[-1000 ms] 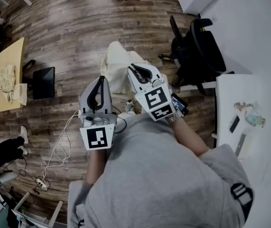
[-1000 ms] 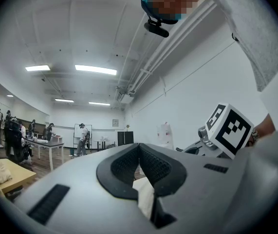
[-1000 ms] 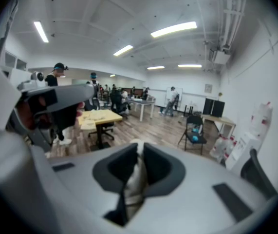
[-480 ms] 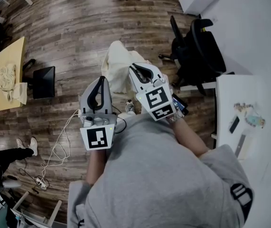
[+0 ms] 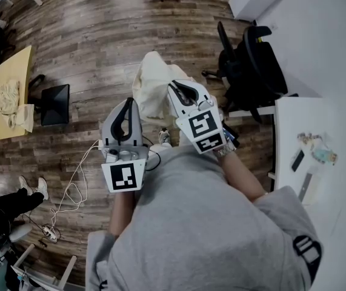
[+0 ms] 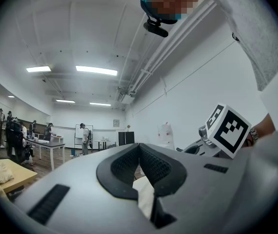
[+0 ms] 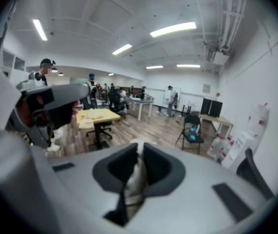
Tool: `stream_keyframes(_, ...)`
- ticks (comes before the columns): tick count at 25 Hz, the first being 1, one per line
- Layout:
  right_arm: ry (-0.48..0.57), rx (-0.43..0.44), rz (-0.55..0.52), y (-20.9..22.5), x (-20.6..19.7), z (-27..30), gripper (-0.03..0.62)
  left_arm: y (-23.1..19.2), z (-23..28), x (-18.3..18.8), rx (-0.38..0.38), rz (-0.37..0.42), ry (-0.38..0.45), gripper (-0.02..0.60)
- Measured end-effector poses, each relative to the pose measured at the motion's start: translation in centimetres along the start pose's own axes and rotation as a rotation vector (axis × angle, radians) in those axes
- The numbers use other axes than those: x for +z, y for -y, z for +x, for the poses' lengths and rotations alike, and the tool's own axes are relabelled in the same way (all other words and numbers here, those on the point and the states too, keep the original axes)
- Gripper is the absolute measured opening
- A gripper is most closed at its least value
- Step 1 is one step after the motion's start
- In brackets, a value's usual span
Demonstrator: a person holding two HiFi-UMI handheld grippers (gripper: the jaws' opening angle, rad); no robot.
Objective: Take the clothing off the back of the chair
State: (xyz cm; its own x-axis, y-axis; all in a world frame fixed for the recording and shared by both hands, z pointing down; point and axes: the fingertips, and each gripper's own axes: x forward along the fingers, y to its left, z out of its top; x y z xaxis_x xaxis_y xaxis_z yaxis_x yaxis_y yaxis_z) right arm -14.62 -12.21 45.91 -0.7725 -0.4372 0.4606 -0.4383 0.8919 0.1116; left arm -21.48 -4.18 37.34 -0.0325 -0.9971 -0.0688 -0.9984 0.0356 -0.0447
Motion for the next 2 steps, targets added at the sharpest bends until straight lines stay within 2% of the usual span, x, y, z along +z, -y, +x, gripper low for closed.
stream_keyframes(2,0.000,-0.003,-0.001,-0.01,-0.01,0.01,0.061,-0.07,-0.11,-0.04,0.000,0.001,0.001,0.037)
